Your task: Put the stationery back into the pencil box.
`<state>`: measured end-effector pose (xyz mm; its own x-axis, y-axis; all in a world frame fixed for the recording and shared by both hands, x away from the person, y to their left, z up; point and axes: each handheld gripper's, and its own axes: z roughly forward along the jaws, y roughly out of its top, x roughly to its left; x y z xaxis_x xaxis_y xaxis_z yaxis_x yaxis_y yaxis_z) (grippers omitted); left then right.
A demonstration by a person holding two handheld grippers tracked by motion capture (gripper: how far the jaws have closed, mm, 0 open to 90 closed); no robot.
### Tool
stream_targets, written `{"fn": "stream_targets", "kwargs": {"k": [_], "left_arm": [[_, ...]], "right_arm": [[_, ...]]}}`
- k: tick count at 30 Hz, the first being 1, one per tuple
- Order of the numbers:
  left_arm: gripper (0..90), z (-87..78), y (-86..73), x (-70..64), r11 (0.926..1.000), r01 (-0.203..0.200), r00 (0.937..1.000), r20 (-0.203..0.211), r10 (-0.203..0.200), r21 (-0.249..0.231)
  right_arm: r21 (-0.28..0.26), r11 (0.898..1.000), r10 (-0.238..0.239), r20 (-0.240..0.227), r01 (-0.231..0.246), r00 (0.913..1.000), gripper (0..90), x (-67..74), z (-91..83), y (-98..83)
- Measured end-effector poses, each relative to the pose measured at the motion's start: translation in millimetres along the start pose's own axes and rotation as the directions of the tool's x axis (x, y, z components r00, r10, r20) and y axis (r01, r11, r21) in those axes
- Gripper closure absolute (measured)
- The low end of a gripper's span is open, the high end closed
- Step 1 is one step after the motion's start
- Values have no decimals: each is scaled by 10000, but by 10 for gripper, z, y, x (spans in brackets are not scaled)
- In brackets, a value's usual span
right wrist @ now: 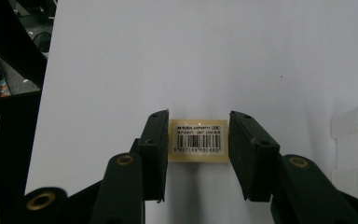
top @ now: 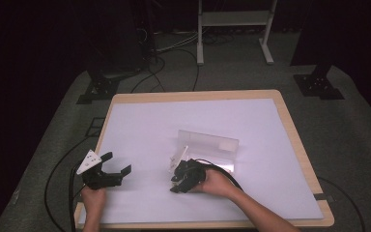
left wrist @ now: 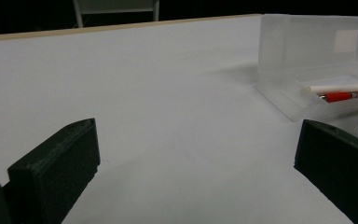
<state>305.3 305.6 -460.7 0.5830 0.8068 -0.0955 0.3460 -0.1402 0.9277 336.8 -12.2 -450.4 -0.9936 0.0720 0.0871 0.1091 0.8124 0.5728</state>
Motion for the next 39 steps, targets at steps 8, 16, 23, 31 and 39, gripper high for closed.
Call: {"fn": "stream_targets", "kwargs": {"k": [8,16,23,31,39], "left_arm": [[0,1,-1,-1,10000,28,10000,4,-28,-21],[0,0,-1,0,10000,-10,10000,4,10,-28],[0,1,-1,-1,10000,-12,10000,-3,12,-19],[0,-1,-2,-3,10000,38,10000,5,-38,-49],[0,-1,-2,-1,10000,13,10000,2,-13,-15]], "right_arm": [[-111,9999,-108,80,109,9999,587,4,-73,32],[-325,9995,-53,308,63,9995,587,-32,-205,45],[-494,9988,-20,473,44,9989,587,-73,-297,73],[-553,9984,-40,676,77,9977,587,-131,-379,116],[-592,9982,-32,792,79,9969,587,-161,-427,147]]}}
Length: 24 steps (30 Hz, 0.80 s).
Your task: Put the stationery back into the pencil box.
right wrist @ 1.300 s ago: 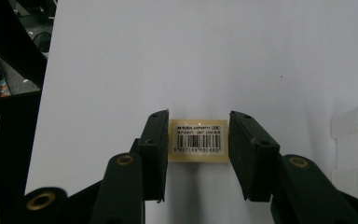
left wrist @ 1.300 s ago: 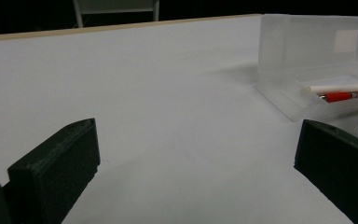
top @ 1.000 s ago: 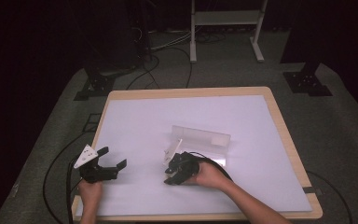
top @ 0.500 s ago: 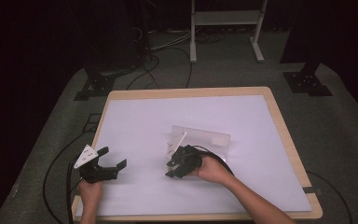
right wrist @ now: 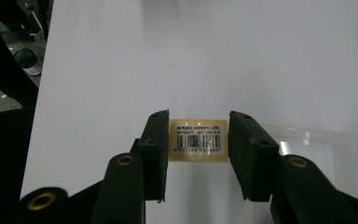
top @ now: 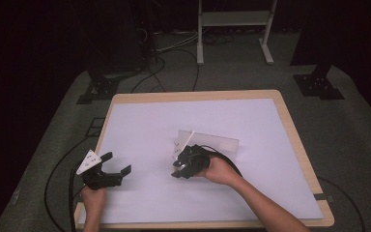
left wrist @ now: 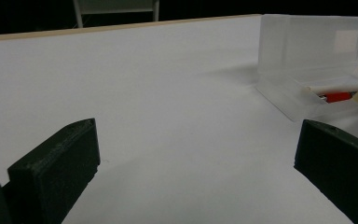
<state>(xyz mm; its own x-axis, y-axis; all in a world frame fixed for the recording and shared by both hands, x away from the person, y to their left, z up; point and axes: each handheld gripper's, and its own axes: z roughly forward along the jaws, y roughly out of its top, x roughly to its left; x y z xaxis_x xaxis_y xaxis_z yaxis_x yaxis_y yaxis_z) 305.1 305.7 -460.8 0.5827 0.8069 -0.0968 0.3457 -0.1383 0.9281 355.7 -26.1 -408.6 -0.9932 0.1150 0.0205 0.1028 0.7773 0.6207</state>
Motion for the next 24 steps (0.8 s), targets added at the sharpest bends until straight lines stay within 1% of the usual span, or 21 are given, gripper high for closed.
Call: {"fn": "stream_targets", "kwargs": {"k": [10,17,24], "left_arm": [[0,-2,0,0,10000,6,10000,7,-6,-26],[0,-1,0,-1,10000,6,10000,7,-6,-14],[0,-1,0,0,10000,9,10000,9,-9,-14]], "right_arm": [[-90,10000,34,192,-32,9998,587,-65,-61,52],[-204,9998,88,252,-83,9996,588,-74,-85,78],[-208,9997,125,420,-117,9990,587,-146,-101,75]]}}
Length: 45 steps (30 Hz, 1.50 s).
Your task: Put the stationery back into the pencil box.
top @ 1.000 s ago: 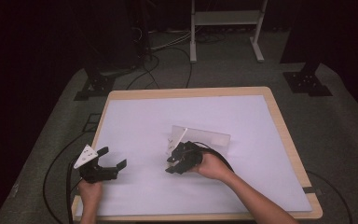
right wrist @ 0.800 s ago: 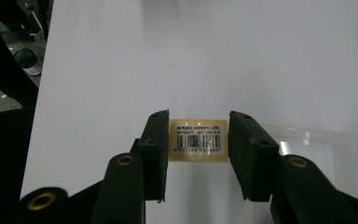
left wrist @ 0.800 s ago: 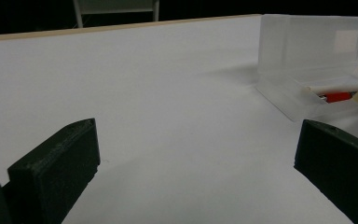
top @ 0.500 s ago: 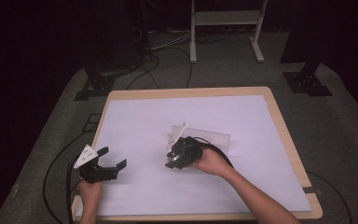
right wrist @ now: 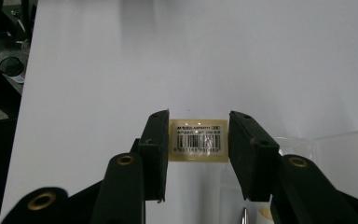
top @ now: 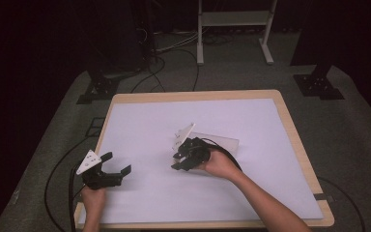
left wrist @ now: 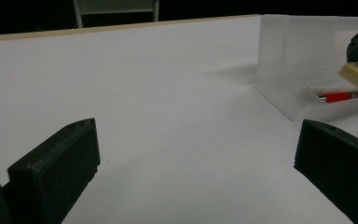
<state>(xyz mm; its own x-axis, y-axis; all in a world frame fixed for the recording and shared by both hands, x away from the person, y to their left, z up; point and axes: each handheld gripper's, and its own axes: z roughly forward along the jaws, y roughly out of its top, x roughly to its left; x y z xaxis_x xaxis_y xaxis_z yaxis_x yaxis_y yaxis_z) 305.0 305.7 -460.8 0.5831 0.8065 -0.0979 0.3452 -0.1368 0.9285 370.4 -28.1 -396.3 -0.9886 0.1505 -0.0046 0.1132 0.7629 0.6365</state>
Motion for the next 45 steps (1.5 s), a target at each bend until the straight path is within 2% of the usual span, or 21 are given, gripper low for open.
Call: {"fn": "stream_targets", "kwargs": {"k": [10,23,28,45], "left_arm": [[0,-1,1,3,10000,-53,10000,-6,53,22],[0,1,1,4,10000,-47,10000,-2,47,24],[0,0,1,4,10000,-64,10000,12,64,14],[0,1,0,2,10000,-19,10000,18,19,13]], "right_arm": [[-25,9991,434,181,-433,9989,587,-116,-10,-46],[-64,9982,600,423,-598,9973,587,-220,10,-90],[-50,9966,820,509,-819,9953,587,-256,25,-104],[132,9935,1124,449,-1131,9927,587,-386,150,-157]]}}
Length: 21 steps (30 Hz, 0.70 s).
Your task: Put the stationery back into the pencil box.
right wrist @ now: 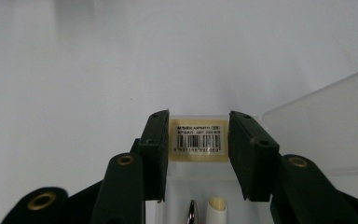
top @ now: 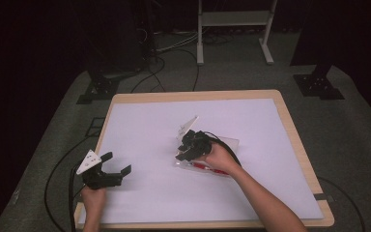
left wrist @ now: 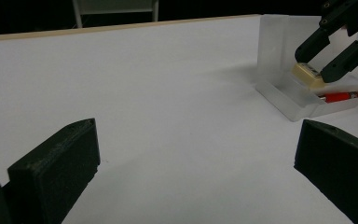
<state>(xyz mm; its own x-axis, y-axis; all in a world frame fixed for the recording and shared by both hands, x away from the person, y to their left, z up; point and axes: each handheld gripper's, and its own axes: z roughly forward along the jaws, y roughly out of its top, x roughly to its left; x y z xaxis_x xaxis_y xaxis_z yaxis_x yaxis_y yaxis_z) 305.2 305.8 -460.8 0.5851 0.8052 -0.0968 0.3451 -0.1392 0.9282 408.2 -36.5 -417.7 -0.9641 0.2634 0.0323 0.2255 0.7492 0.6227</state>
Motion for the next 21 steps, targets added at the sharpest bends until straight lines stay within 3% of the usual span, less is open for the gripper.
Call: {"fn": "stream_targets", "kwargs": {"k": [21], "left_arm": [[0,-3,0,0,10000,5,10000,-10,-5,-11]], "right_arm": [[260,9995,165,-122,-162,9998,587,-85,125,-38]]}}
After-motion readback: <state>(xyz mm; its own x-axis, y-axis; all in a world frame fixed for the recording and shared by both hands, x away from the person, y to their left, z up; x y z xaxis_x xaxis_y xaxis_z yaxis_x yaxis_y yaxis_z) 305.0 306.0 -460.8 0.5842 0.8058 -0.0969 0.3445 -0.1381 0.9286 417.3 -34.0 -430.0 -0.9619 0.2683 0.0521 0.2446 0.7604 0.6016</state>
